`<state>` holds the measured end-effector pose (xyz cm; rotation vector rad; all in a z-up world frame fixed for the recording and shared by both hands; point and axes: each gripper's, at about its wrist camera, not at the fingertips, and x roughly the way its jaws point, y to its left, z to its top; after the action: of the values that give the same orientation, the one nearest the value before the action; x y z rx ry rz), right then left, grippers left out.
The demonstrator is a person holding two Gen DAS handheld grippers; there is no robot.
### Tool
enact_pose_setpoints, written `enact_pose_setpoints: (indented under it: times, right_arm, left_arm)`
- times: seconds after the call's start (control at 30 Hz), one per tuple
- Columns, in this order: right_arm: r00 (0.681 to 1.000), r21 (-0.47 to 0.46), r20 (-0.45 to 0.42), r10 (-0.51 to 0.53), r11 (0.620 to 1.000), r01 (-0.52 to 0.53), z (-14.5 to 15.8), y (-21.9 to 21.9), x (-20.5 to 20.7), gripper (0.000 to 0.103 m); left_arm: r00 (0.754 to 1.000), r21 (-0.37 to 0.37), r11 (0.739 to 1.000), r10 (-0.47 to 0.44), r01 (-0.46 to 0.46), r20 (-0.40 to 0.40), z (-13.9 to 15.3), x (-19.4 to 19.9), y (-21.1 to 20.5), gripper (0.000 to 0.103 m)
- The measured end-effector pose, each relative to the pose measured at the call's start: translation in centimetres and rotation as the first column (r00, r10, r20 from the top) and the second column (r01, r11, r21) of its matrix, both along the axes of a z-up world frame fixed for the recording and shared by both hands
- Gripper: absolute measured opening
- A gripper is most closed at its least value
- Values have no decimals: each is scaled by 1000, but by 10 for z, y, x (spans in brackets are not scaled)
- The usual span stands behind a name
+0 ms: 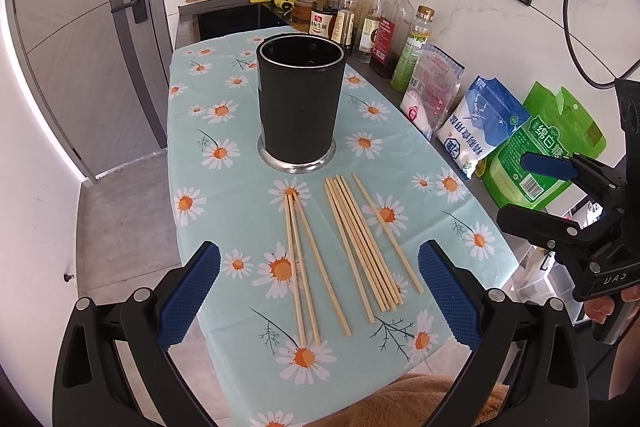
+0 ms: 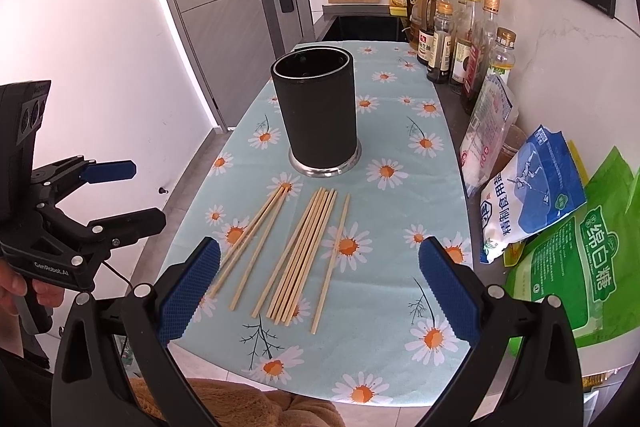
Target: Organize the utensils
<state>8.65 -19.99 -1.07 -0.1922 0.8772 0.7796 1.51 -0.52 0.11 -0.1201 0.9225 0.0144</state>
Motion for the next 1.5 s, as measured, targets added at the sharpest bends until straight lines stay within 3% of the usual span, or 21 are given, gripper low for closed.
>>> enact_pose_setpoints:
  times: [0.9,1.0,1.1,1.27,1.37,1.5]
  right_arm:
    - [999,-25,-34,10,1000,-11,-15,14,18,99]
    - [997,-50,-81,-4,999,0,-24,20,29,99]
    - [989,-36,-149,-26,999,21,-34,22,47,99]
    - [957,-49,-283,-60,998,49,-58,28,78,94]
    - [936,-80,-343,-74,996,49,-72,34,96,81]
    - [878,-135,-470,-92,990,31,-97,48,117,69]
  left_arm:
    - [999,4,1000,14,-14,-45,-16,16,12,97]
    - [997,15,999,41,-40,-69,-23,22,18,97]
    - [997,-25,999,26,-28,-73,-25,26,25,97]
    - [994,-22,999,22,-25,-109,-38,38,30,97]
    - [983,-32,999,8,-14,-183,-55,51,34,96]
    - [977,-37,999,7,-16,-214,-70,64,39,96]
